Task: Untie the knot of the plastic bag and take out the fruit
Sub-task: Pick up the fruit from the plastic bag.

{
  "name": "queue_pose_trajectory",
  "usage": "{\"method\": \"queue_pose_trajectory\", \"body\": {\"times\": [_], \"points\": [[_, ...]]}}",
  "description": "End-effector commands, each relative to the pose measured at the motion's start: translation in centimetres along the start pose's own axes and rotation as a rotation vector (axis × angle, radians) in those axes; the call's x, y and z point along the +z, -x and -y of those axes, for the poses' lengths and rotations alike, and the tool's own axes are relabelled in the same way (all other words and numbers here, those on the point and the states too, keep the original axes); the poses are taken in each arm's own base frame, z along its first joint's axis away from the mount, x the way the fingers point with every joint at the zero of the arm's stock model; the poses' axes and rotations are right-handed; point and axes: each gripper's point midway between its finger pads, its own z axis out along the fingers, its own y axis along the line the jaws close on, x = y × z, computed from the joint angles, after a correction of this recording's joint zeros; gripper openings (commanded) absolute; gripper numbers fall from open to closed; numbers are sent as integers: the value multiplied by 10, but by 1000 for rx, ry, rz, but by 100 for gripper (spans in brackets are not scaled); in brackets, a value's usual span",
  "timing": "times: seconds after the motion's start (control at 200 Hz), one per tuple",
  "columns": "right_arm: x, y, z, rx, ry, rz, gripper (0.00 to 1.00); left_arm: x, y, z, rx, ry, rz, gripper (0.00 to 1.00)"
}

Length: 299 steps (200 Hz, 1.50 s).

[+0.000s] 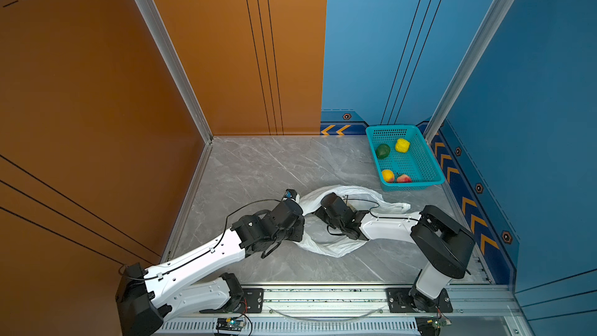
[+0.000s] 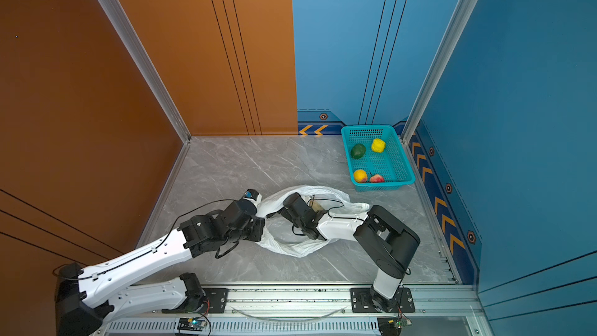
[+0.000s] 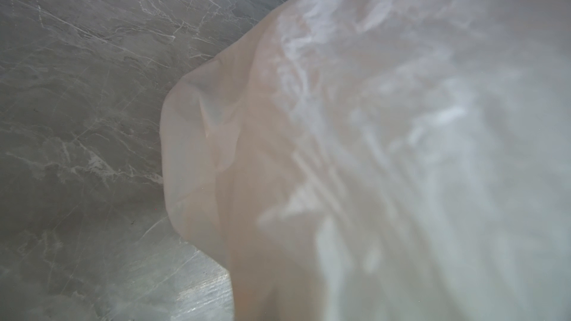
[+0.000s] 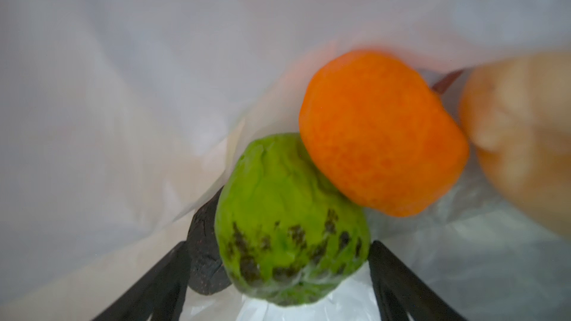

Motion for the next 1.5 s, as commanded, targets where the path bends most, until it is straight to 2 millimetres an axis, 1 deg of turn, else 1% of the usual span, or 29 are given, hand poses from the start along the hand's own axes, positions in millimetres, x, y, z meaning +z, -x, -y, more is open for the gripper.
{"method": "queue_pose_trajectory", "body": {"times": [0.0,0.225,0.305,0.461,0.556,0.641,0.731,0.821,0.971,1.162,1.247,1.312,1.402,1.492], "points": [[10,9,8,28,-19,33,90,-8,5,9,3,-38,16,0],[22,9,6,25,-6,40,88,-8,5,10,6,-40,17,0],[25,8,7,28,-2,43,84,-8,6,10,6,-39,18,0],[28,7,9,28,2,45,69,-9,6,10,7,-39,20,0],[24,6,9,28,8,41,63,-9,6,10,7,-37,21,0],[17,5,8,14,12,37,61,-9,7,10,8,-35,24,0],[5,3,3,-18,19,25,60,-9,8,9,6,-28,30,0],[-10,-6,-1,-73,13,-13,60,-10,12,8,5,-20,42,0],[-40,-22,-4,-166,-6,-86,60,-11,16,7,2,-10,57,0],[-82,-40,-1,-313,-63,-180,59,-10,19,6,1,1,70,0],[-103,-41,-5,-379,-71,-197,59,-10,21,6,2,2,73,0],[-119,-41,-13,-435,-61,-206,59,-10,21,6,4,2,72,0],[-142,-37,-24,-521,-71,-207,60,-9,21,6,4,5,71,0],[-163,-30,-35,-553,-61,-203,60,-9,21,6,6,7,71,0]]}}
